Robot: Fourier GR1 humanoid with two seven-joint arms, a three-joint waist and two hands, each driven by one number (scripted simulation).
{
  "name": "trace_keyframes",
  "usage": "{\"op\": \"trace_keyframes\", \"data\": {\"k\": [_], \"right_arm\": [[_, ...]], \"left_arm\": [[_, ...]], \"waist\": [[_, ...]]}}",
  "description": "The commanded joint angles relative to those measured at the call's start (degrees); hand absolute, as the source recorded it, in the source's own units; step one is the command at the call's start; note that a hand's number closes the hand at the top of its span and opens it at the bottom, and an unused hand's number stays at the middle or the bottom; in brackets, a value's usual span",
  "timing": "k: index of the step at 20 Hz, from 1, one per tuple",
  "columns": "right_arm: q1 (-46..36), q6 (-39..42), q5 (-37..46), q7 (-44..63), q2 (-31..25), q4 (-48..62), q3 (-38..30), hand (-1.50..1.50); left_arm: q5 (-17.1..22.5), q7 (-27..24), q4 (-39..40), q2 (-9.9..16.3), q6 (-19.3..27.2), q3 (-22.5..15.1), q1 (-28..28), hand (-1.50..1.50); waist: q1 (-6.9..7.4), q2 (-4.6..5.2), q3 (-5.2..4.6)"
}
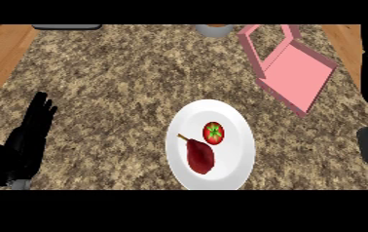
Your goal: Pick the tomato from the plate and place it in the cardboard box
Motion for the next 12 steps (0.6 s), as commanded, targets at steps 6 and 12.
{"op": "trace_keyframes", "data": {"k": [6,12], "right_arm": [[19.79,17.36,1.99,-31.88,3.24,6.23,-0.34,-1.5],[23.71,12.08,6.43,-53.46,11.18,20.7,-6.07,-1.5]], "left_arm": [[-13.14,-2.51,1.73,7.18,-2.24,-6.28,-4.05,0.0],[-14.39,-1.97,4.76,4.08,-3.85,-10.51,-5.57,0.0]], "waist": [[-3.67,3.51,1.51],[-1.93,3.64,1.17]]}}
